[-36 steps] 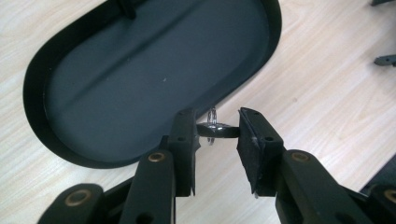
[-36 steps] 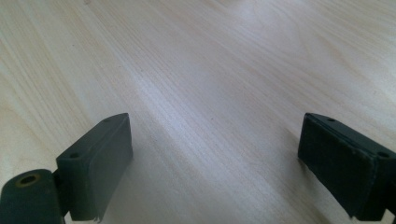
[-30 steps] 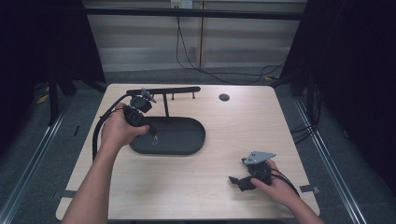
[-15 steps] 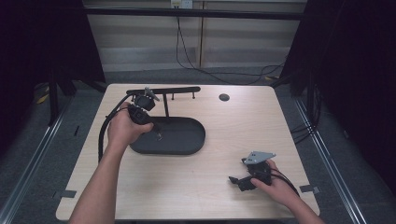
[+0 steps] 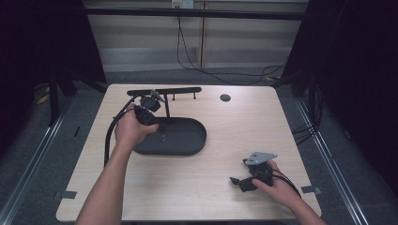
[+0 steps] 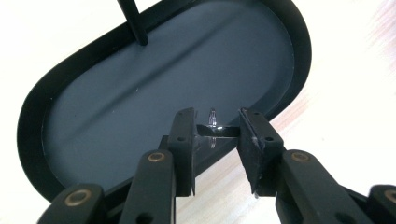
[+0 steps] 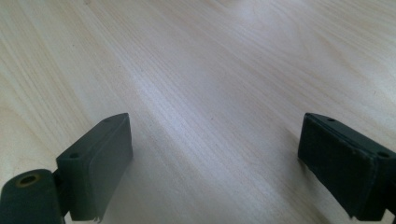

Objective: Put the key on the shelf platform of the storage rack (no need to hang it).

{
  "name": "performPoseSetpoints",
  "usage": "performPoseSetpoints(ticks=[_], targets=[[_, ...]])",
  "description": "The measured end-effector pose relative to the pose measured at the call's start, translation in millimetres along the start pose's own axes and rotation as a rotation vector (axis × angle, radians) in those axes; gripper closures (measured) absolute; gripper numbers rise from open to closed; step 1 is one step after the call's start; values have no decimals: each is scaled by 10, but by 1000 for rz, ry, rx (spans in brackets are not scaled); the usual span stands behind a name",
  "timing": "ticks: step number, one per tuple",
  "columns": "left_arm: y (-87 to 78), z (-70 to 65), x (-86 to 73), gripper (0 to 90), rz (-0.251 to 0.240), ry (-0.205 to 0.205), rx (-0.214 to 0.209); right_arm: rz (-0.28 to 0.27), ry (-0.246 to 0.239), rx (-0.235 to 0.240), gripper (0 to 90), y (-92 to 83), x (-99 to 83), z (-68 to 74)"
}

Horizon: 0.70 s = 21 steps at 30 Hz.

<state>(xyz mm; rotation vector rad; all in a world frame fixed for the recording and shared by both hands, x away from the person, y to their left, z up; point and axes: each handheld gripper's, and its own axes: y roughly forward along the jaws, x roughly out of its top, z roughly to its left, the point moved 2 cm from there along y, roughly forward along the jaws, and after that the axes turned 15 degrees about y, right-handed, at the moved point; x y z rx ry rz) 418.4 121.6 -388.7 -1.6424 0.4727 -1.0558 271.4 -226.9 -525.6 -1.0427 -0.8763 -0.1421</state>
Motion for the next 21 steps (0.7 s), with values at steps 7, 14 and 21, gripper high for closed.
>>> performPoseSetpoints(ticks=[7, 14, 21], targets=[[109, 14, -25, 676, -2, -8, -3, 0, 0, 0, 96, 0, 0, 0], [234, 22, -32, 676, -6, -13, 13, 2, 2, 0, 95, -1, -1, 1], [337, 20, -29, 676, -1, 1, 24, 2, 3, 0, 96, -1, -1, 2]])
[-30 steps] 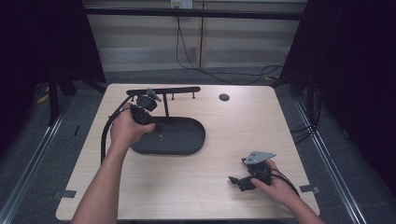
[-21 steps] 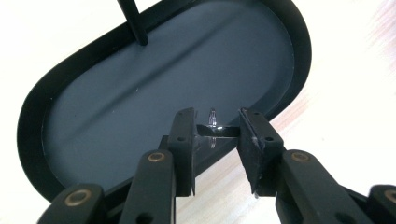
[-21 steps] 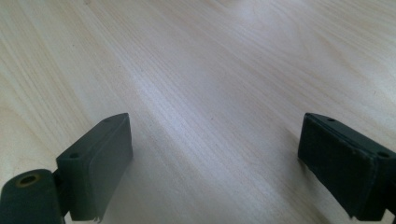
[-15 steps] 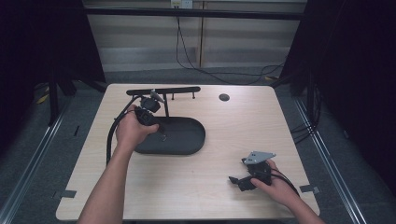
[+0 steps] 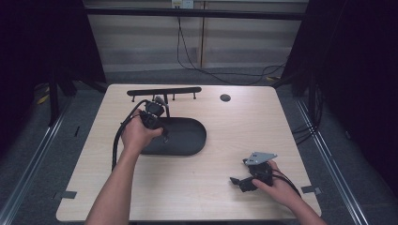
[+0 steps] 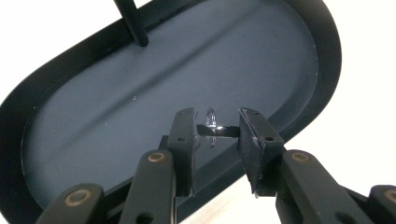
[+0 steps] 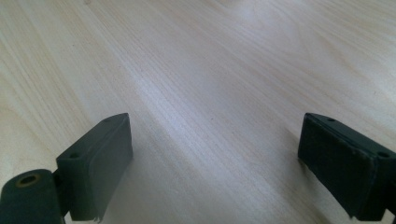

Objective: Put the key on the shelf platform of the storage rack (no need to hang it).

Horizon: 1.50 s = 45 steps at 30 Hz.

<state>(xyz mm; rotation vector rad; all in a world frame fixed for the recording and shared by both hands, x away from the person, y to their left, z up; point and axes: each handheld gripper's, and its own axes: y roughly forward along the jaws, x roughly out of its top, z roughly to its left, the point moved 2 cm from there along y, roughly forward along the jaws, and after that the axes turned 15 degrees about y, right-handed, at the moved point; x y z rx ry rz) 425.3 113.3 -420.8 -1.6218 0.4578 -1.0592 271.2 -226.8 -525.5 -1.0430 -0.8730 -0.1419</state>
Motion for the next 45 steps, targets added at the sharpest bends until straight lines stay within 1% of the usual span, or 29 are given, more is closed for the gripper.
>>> performPoseSetpoints(ticks=[4, 5, 7, 11, 13, 17, 18, 19, 22, 23, 25, 27, 29, 33, 37, 38, 39, 40, 41, 43, 45], targets=[[65, 0, -14, 676, -13, -8, 9, 1, -3, 0, 96, 0, 0, -2], [76, 3, -20, 676, -7, -5, 6, 1, -3, 0, 96, 0, 0, -2], [109, 3, -29, 675, -12, -11, 11, 1, -3, 0, 95, 0, 0, -2], [164, 5, -42, 675, -21, -17, 33, 1, -3, 0, 95, 0, 0, -2], [189, 10, -47, 675, -20, -9, 49, 1, -3, 0, 96, 0, 0, -2], [233, 10, -67, 674, -23, -6, 47, 1, -3, 0, 95, 0, 0, -2], [251, 8, -77, 674, -19, -13, 49, 1, -3, 0, 95, 0, 0, -2], [264, 7, -84, 674, -9, -14, 40, 1, -3, 0, 95, 0, 0, -2], [306, 6, -100, 674, -7, -18, 45, 1, -3, 0, 96, 0, 0, -2], [318, -3, -104, 675, 1, -22, 41, 1, -3, 0, 95, -1, 0, -2], [348, 1, -108, 675, 0, -11, 47, 1, -3, 0, 95, 0, 0, -2], [365, 1, -111, 674, -4, -9, 52, 1, -3, 0, 95, 0, 0, -2], [375, 4, -113, 674, -16, -13, 53, 1, -3, 0, 95, -1, 0, -2], [380, 9, -112, 674, -22, -21, 58, 1, -3, 0, 95, 0, 0, -2], [375, 22, -121, 671, -24, -13, 80, 1, -3, 0, 95, -1, 0, -2], [367, 16, -120, 670, -33, -23, 85, 1, -3, 0, 96, 0, 0, -2], [367, 21, -116, 641, -46, -17, 94, 1, -3, 0, 95, 0, 0, -2], [367, 20, -114, 634, -51, -11, 101, 1, -3, 0, 96, 0, 0, -2], [371, 16, -112, 617, -57, -13, 104, 1, -3, 0, 96, 0, -1, -2], [373, 18, -114, 577, -54, -18, 109, 1, -3, 0, 95, -1, 0, -2], [372, 19, -122, 553, -50, -12, 113, 1, -3, 0, 95, 0, 0, -2]])
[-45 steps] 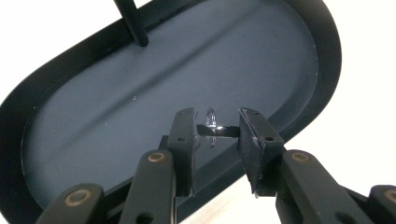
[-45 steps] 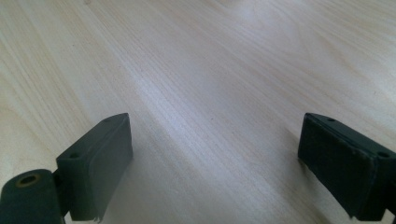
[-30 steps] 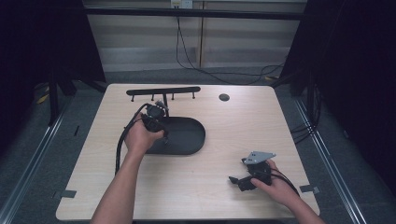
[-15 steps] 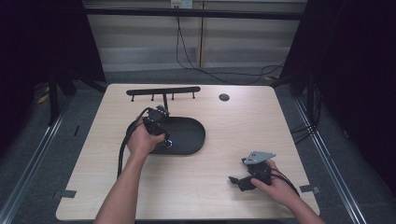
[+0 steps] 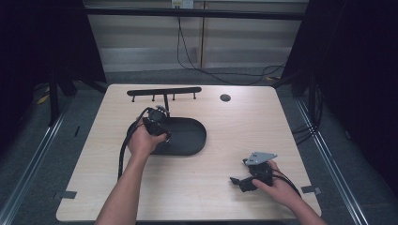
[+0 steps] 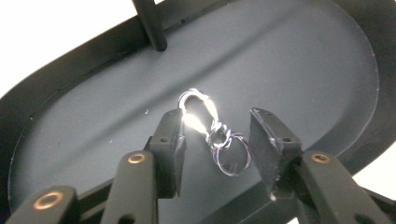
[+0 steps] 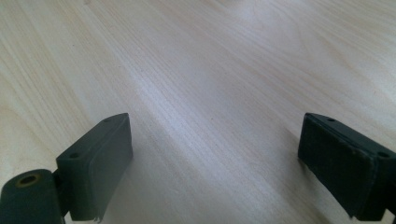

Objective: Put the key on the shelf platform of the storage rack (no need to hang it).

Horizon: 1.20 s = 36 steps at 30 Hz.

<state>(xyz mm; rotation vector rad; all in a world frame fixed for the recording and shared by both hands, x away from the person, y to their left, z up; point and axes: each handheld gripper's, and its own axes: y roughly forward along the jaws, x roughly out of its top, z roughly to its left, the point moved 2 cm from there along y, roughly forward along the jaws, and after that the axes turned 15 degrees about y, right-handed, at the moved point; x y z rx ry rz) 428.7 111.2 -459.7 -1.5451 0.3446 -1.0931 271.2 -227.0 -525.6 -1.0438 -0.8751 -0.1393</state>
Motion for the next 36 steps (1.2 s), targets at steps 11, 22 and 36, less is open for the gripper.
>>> performPoseSetpoints(ticks=[11, 22, 36], targets=[[-73, -6, -55, 495, -26, -24, -27, 0, 0, 0, 95, 0, 0, 0], [-243, 1, -90, 439, -30, -62, -55, 0, 0, 0, 95, 0, 0, 0], [-317, -21, -115, 373, -33, -57, -83, 0, 0, 0, 95, 0, 0, 0]])
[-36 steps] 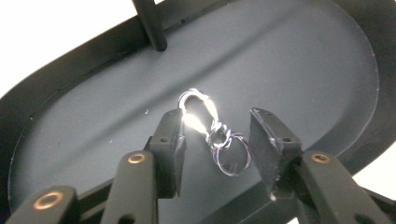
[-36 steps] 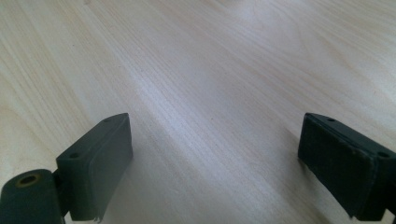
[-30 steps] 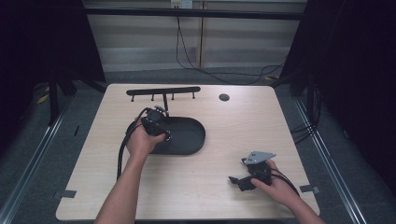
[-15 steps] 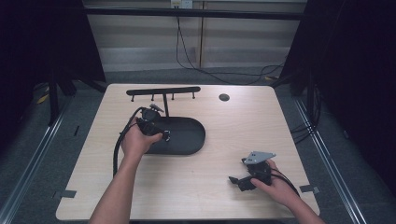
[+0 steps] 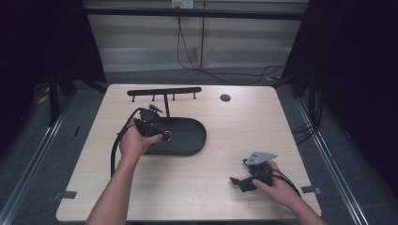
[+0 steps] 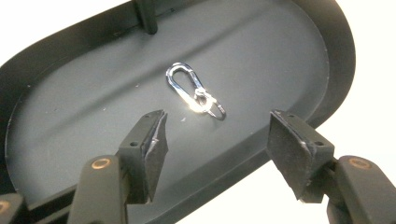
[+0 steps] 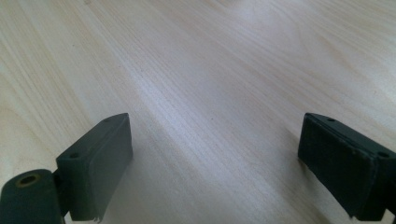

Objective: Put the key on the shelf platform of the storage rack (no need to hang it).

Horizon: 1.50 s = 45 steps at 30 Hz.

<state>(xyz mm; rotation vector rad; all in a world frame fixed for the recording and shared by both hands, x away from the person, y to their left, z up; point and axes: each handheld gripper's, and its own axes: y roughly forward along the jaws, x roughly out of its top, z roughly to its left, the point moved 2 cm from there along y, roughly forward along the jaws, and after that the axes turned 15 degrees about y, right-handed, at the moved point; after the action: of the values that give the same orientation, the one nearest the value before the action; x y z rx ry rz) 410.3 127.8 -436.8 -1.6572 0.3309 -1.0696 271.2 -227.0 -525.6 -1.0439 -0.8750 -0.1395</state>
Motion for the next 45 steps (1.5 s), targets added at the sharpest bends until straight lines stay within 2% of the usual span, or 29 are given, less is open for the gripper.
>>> performPoseSetpoints(ticks=[6, 8, 12, 14, 15, 19, 29, 38, 45], targets=[[-24, -4, -19, 344, 9, 14, -14, 0, 0, 0, 95, 0, 0, 0], [-28, -21, -25, 338, 1, -1, -13, 0, 0, 0, 95, 0, 0, 0], [-49, -23, -49, 329, 11, 17, -19, 0, 0, 0, 95, 0, 0, 0], [-61, -42, -62, 326, 8, 0, -26, 0, 1, 0, 96, -1, -1, 1], [-71, -37, -68, 324, 9, 13, -24, 0, 1, -1, 96, -1, -1, 1], [-114, -47, -82, 321, 3, 5, -25, 0, 1, -1, 96, -1, -2, 2], [-194, -86, -109, 304, 0, 36, -43, 1, 3, -2, 96, -3, -2, 3], [-232, -89, -195, 296, 4, 17, -51, 2, 6, -3, 96, -5, -4, 5], [-270, -115, -263, 287, 0, 35, -55, 2, 6, -3, 96, -5, -4, 5]])
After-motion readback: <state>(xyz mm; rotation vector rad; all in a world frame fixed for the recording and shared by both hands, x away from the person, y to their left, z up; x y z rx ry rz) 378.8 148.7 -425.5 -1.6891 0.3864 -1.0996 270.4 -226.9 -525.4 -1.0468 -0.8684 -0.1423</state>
